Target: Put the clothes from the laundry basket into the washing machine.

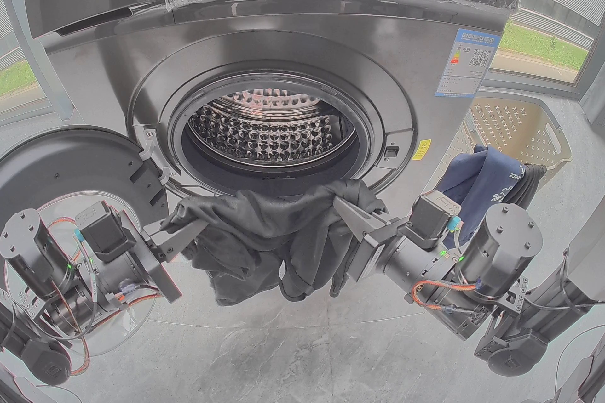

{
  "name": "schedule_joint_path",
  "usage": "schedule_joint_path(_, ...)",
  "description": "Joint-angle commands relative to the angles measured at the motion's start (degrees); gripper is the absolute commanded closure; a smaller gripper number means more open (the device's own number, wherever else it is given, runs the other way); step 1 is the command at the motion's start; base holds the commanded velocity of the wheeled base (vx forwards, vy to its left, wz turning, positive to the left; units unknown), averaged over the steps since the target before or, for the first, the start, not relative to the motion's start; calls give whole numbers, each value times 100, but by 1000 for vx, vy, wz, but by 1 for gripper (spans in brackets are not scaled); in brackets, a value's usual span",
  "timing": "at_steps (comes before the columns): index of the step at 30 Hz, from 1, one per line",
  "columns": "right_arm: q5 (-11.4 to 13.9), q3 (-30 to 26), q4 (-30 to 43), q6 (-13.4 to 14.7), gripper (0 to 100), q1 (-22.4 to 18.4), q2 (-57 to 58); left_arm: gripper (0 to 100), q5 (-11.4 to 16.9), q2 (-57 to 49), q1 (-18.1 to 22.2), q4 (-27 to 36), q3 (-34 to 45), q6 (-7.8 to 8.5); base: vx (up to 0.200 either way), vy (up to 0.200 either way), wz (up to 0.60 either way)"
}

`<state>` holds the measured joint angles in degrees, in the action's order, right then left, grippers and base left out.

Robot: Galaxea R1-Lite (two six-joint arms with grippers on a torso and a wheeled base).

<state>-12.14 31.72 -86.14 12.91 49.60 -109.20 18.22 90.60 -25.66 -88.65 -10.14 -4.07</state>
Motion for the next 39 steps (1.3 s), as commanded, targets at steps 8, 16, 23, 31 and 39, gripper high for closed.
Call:
schedule_joint_path(8,116,-122,-17,1,100,-3,-295,100,-3,-245,-18,-3,-322,-155,0,0,0)
schedule_joint_path(16,265,-307,-131,-8,100,-118,-409,100,-12,-315,-35,-3,-427,-190,0,0,0)
schedule_joint_path(23,265,-368,-131,-87,0,-126,-787,100,-267,-385,-62,-3,-752,-287,0,0,0)
schedule_joint_path(31,300,-368,-131,-166,0,-91,-1393,100,-689,-368,-299,6,-1060,-340,0,0,0)
schedule_joint_path(39,318,-324,-149,-122,0,-56,-1912,100,-785,-333,-325,6,-1183,-340,0,0,0)
